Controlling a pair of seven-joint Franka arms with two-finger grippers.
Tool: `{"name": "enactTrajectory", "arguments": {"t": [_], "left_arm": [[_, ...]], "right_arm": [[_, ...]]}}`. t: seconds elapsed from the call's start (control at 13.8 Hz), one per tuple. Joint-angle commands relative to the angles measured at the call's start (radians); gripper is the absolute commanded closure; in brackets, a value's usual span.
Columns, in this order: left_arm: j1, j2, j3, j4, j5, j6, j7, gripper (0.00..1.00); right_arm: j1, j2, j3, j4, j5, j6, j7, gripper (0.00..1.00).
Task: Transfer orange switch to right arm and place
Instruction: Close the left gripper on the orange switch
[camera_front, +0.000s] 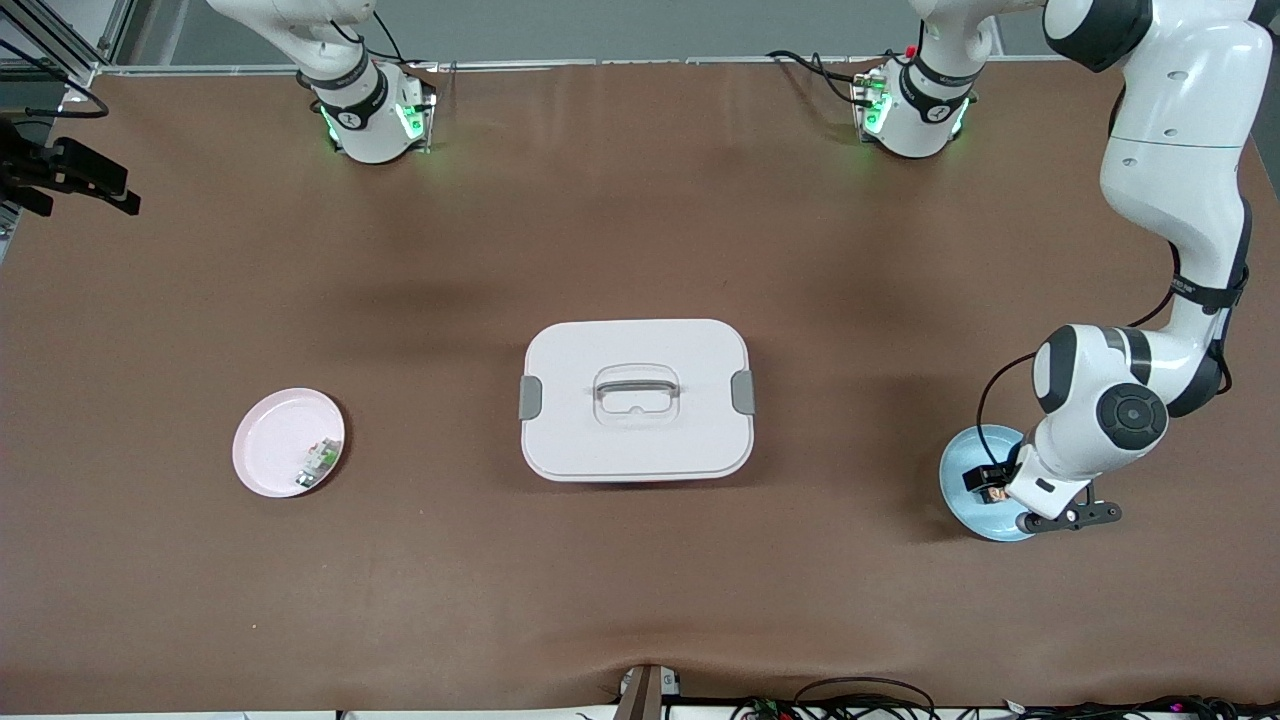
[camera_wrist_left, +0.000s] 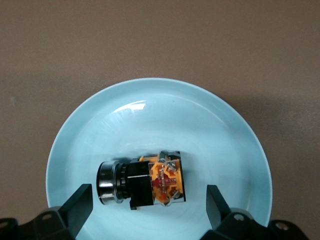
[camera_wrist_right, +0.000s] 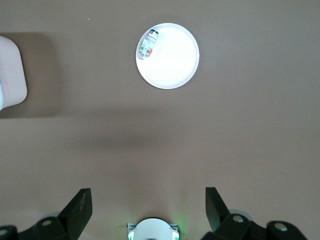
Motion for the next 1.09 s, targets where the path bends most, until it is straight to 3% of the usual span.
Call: {"name": "enactTrajectory", "arguments": {"t": [0.0,0.43,0.58,0.72,1.01], "left_arm": [[0.010,0.024,-0.004,0.037,0.007,0.005,0.018,0.00],[0.027,0.045,-0.004,0.044,0.007,0.034,0.021,0.04],[0.027,0.048,-0.004,0.044,0.006,0.034,0.021,0.15],[0.027,0.045,-0.004,0.044,0.004,0.034,0.012,0.33],[0.028,0.033,-0.011,0.041,0.004,0.034,0.010,0.89]], "right_arm": [[-0.018,0.014,0.014,0.026,-0.014,-0.013,0.011,0.00],[-0.015,0.014,0.014,0.026,-0.012,-0.015,0.004,0.00],[-0.015,0.014,0.014,0.026,-0.009,-0.015,0.014,0.00],[-0.015,0.013,0.014,0.026,-0.007,-0.015,0.014,0.00],[-0.015,0.013,0.014,0.027,-0.009,-0.015,0.013,0.00]]}}
